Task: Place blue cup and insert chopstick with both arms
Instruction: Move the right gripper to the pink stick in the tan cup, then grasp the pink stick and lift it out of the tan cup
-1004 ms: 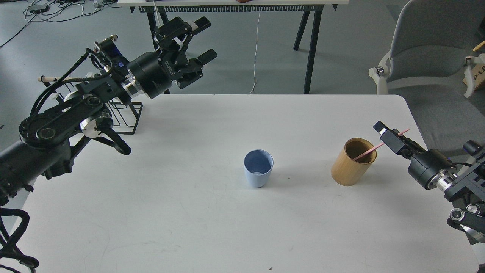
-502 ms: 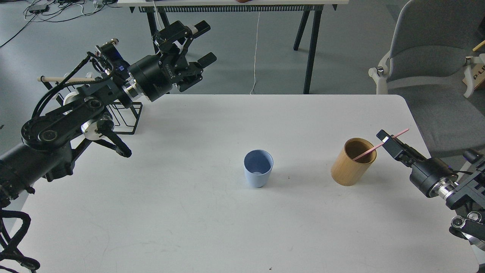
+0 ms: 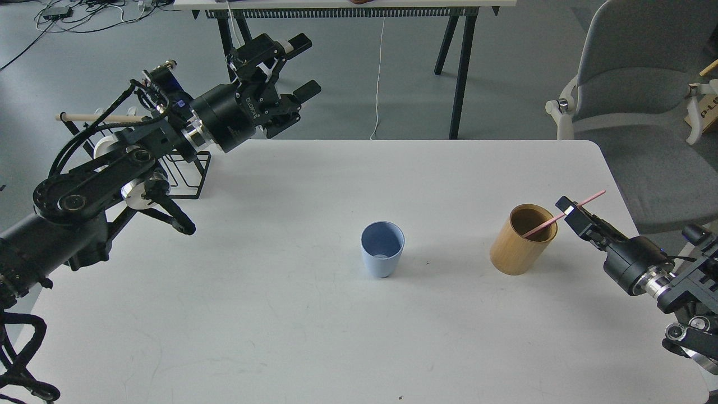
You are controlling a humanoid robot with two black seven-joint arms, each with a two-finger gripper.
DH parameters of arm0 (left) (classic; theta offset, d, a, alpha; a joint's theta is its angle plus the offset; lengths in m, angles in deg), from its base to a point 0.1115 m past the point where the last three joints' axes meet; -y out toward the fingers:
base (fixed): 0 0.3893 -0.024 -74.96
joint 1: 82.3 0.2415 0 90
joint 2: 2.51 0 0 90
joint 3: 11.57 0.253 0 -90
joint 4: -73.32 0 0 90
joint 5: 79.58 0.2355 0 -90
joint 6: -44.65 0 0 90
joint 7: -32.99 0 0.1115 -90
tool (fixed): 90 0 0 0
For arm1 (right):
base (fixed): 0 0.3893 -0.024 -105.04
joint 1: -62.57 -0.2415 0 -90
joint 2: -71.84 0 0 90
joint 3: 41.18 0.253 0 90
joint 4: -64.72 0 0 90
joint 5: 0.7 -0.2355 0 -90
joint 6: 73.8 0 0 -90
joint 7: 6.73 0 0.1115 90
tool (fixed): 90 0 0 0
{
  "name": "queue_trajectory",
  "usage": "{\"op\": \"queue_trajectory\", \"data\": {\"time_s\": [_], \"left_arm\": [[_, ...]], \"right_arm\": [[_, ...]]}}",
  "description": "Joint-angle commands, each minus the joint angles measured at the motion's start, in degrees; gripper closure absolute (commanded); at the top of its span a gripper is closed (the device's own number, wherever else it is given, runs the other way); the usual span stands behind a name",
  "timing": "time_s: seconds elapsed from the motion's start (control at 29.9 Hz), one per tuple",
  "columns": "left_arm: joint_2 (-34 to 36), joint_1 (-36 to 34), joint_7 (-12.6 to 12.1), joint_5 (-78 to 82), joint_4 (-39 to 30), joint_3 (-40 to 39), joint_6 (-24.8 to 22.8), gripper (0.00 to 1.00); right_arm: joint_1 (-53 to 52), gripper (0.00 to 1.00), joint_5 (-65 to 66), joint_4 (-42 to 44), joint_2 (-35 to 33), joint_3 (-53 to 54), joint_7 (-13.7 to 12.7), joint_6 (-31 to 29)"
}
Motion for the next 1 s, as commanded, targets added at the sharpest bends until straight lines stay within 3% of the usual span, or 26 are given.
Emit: {"op": "queue_trajectory", "data": {"time_s": [0.0, 0.57, 0.97], "left_arm": [[0.0, 0.0, 0.0, 0.0, 0.0, -0.1, 0.0, 0.11], [0.1, 0.1, 0.0, -4.3, 0.0, -0.1, 0.0, 0.11], [0.3, 0.8, 0.0, -4.4, 0.0, -0.1, 0.0, 0.11]], "right_arm": [[0.0, 0.77, 0.0, -0.1, 0.0, 0.0, 0.0, 0.0], [-0.1, 0.88, 0.0, -3.9, -0.4, 0.1, 0.0, 0.0], [-0.5, 0.93, 0.0, -5.6, -4.8, 0.2, 0.0, 0.0]]}}
